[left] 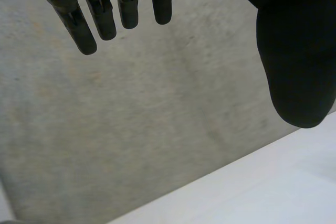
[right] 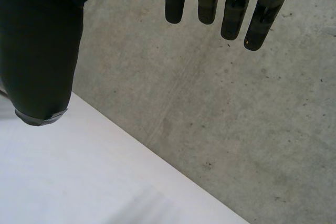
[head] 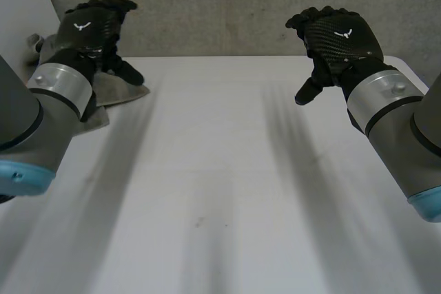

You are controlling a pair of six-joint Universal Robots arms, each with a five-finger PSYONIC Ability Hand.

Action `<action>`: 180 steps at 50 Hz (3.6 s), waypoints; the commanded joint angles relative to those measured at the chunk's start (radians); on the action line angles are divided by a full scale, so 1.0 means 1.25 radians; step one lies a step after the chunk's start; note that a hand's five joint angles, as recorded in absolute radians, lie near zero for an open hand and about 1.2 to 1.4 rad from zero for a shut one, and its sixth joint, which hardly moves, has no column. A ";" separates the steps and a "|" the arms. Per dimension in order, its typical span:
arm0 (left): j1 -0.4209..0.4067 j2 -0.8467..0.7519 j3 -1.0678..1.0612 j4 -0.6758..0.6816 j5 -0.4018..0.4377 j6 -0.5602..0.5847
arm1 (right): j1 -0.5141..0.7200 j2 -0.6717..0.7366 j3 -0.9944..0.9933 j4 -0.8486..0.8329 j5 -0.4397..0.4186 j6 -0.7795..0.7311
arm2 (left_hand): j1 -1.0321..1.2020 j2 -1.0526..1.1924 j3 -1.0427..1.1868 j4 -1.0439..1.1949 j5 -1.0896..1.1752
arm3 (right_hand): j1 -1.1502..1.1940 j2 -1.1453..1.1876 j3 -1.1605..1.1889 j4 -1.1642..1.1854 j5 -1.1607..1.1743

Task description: Fold the laundry.

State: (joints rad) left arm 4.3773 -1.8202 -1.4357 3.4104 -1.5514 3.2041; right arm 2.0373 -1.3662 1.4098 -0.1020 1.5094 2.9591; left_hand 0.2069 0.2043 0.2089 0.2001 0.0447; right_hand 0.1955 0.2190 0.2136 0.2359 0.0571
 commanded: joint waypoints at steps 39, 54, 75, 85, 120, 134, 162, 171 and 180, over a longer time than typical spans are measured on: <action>0.309 -0.471 0.203 0.537 0.253 0.439 | -0.010 0.061 0.015 -0.002 0.000 -0.059 | 0.951 0.954 0.950 0.957 0.942 | -0.017 -0.036 -0.031 -0.049 -0.046; -0.046 -0.026 -0.135 0.308 0.248 -0.021 | -0.014 0.034 0.007 0.004 0.004 -0.059 | 0.951 0.954 0.950 0.957 0.942 | -0.017 -0.036 -0.031 -0.049 -0.046; -0.008 -0.058 -0.061 -0.035 0.279 -0.185 | -0.031 0.026 -0.002 0.064 -0.043 -0.104 | -0.009 -0.007 -0.011 -0.003 -0.019 | -0.017 -0.036 -0.031 -0.049 -0.046; 0.053 -0.063 -0.104 -0.117 0.128 -0.056 | -0.021 0.095 -0.037 0.245 -0.101 -0.280 | 0.024 0.026 0.022 0.029 0.014 | -0.017 -0.036 -0.031 -0.049 -0.046; 0.088 -0.218 -0.138 -0.210 0.018 0.122 | 0.091 0.420 -0.249 0.231 -0.119 -0.319 | 0.275 0.277 0.274 0.281 0.265 | -0.017 -0.036 -0.031 -0.049 -0.046; 0.074 -0.209 -0.111 -0.209 0.015 0.123 | 0.087 0.440 -0.279 0.256 -0.039 -0.246 | 0.951 0.954 0.950 0.957 0.942 | -0.017 -0.036 -0.031 -0.049 -0.046; 0.026 -0.046 0.054 -0.068 0.015 0.121 | 0.051 0.419 -0.350 0.326 -0.128 -0.112 | 0.951 0.954 0.950 0.957 0.942 | 0.961 0.942 0.946 0.928 0.932; 0.014 -0.058 0.261 0.062 -0.006 0.122 | 0.051 0.288 -0.423 0.048 -0.001 -0.107 | 0.951 0.954 0.950 0.957 0.942 | 0.961 0.942 0.946 0.928 0.932; -0.007 -0.047 0.290 0.179 -0.038 0.130 | 0.061 0.127 -0.224 0.003 -0.005 -0.212 | 0.951 0.954 0.950 0.957 0.942 | 0.961 0.942 0.946 0.928 0.932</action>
State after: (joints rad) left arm 4.3869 -1.8869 -1.0776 3.5685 -1.5860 3.3623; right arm 2.1026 -1.0879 0.9552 -0.1270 1.5189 2.8028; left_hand 1.1503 1.1975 1.1889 1.2007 0.9723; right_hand 0.9668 1.1683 1.1779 1.1860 0.9813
